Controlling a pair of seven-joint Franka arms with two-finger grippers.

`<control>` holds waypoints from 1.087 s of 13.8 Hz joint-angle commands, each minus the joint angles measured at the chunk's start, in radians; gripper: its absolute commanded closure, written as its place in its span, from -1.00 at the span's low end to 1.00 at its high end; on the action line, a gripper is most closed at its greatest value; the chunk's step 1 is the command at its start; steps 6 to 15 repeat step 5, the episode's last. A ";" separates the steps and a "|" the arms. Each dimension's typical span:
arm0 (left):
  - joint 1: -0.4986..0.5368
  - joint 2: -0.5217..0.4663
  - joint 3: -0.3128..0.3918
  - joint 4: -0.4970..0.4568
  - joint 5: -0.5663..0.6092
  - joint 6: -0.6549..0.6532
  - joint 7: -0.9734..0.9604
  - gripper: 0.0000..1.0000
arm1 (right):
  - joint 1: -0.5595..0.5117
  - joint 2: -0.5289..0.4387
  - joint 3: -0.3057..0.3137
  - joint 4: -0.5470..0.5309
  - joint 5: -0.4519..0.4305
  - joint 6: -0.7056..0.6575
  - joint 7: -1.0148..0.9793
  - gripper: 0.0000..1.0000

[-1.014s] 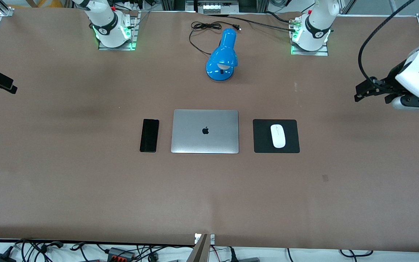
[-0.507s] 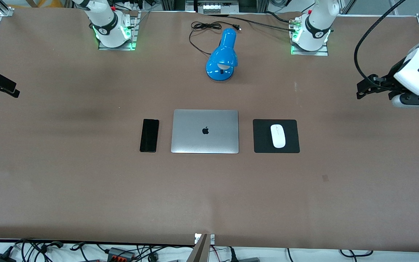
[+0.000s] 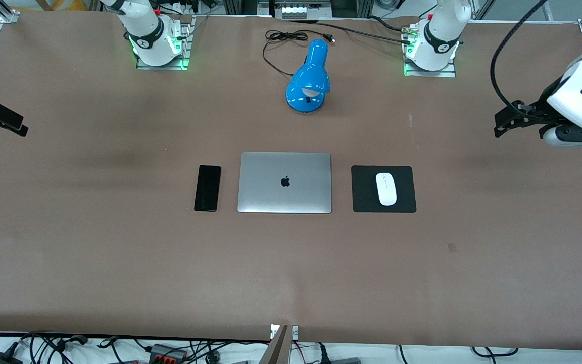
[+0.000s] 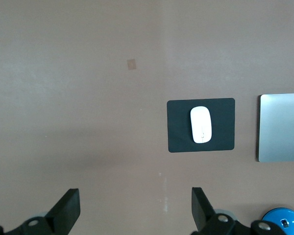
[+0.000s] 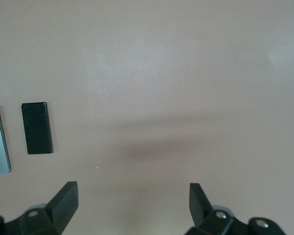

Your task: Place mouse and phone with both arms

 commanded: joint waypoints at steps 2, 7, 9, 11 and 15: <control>-0.031 -0.012 0.041 -0.013 -0.005 0.002 0.003 -1.00 | -0.012 0.001 0.010 0.004 0.017 -0.001 -0.017 -1.00; -0.031 -0.003 0.039 -0.003 -0.004 0.001 0.008 -1.00 | -0.013 0.001 0.010 0.004 0.015 -0.001 -0.018 -1.00; -0.031 -0.003 0.039 -0.003 -0.004 0.001 0.008 -1.00 | -0.013 0.001 0.010 0.004 0.015 -0.001 -0.018 -1.00; -0.031 -0.003 0.039 -0.003 -0.004 0.001 0.008 -1.00 | -0.013 0.001 0.010 0.004 0.015 -0.001 -0.018 -1.00; -0.031 -0.003 0.039 -0.003 -0.004 0.001 0.008 -1.00 | -0.013 0.001 0.010 0.004 0.015 -0.001 -0.018 -1.00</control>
